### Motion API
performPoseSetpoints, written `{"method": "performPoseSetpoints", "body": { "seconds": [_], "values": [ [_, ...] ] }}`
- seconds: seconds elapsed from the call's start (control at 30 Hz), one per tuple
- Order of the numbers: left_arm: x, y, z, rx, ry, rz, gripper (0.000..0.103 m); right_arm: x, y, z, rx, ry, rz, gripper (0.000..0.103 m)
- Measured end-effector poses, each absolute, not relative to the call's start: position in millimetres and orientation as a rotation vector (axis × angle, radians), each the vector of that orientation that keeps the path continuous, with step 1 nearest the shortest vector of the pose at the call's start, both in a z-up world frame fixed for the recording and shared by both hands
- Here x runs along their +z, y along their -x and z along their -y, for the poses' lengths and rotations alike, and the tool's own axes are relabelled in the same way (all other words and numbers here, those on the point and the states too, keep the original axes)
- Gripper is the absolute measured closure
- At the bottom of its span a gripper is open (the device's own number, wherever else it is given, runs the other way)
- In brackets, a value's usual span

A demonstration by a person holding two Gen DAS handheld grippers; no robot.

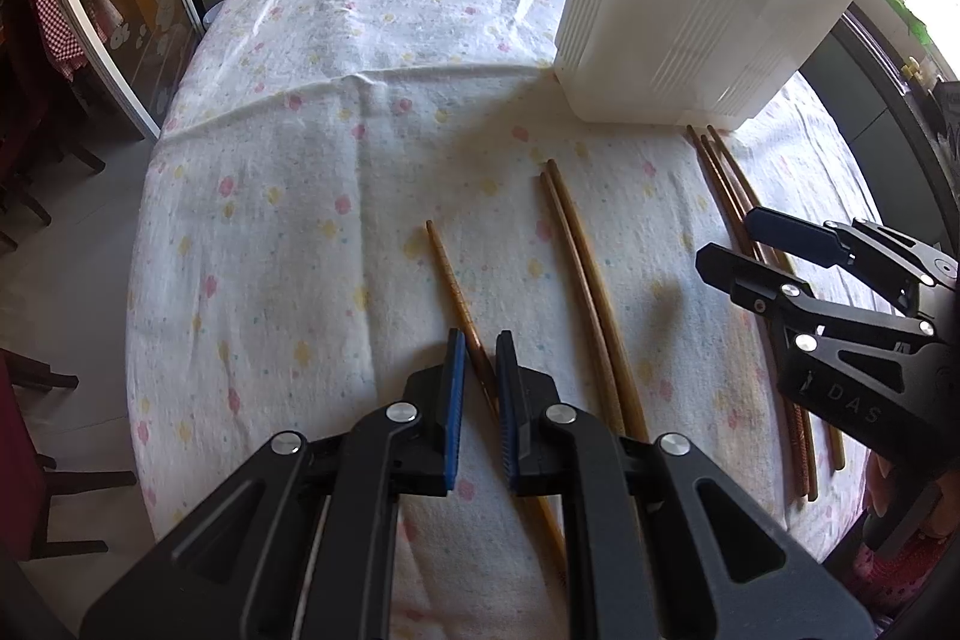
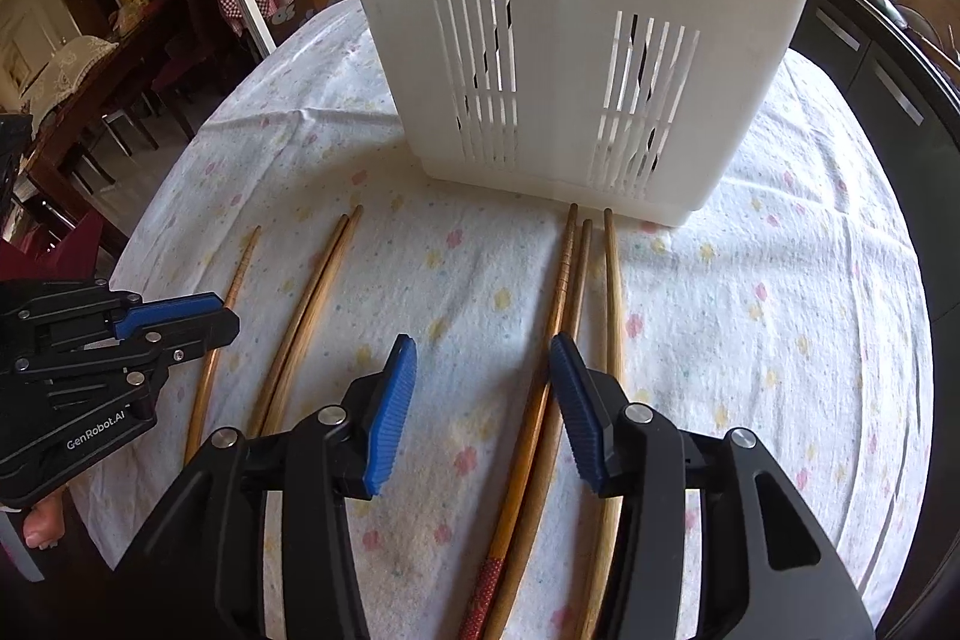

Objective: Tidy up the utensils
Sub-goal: 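Grasp the red-tipped chopsticks with the right tool while the left tool holds its chopstick, then lift the chopsticks with both tools and carry them toward the white holder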

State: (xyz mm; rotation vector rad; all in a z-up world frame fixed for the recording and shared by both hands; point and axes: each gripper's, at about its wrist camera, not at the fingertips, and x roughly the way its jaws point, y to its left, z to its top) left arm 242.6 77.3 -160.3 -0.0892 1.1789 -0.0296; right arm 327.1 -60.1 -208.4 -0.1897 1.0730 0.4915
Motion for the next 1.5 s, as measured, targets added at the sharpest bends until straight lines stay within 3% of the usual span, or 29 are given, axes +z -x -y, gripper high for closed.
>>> {"method": "performPoseSetpoints", "body": {
  "seconds": [0.1, 0.2, 0.43, 0.53, 0.63, 0.67, 0.7, 1.07, 1.5],
  "values": [
    [-160, -244, -76, -0.043, 0.105, -1.191, 0.092, -212, -339, 55, 0.49, 0.219, -1.123, 0.056],
    [-159, -243, -76, -0.075, 0.139, -1.222, 0.085, -210, -346, 56, 0.509, 0.223, -1.158, 0.057],
    [-160, -247, -70, -0.05, 0.148, -1.351, 0.085, -208, -355, 50, 0.519, 0.307, -1.212, 0.058],
    [-161, -252, -66, -0.011, 0.157, -1.391, 0.085, -207, -357, 50, 0.507, 0.335, -1.214, 0.065],
    [-162, -259, -61, 0.023, 0.155, -1.4, 0.089, -206, -361, 53, 0.503, 0.323, -1.212, 0.083],
    [-162, -261, -60, 0.031, 0.157, -1.397, 0.091, -206, -362, 56, 0.504, 0.306, -1.213, 0.094],
    [-162, -263, -59, 0.035, 0.158, -1.393, 0.094, -205, -363, 58, 0.507, 0.293, -1.209, 0.095],
    [-149, -249, -68, -0.007, 0.167, -1.326, 0.097, -175, -339, 116, 0.581, 0.123, -1.111, 0.096],
    [-72, -212, -57, -0.092, 0.122, -1.136, 0.097, -113, -280, 185, 0.62, -0.056, -0.92, 0.096]
  ]
}}
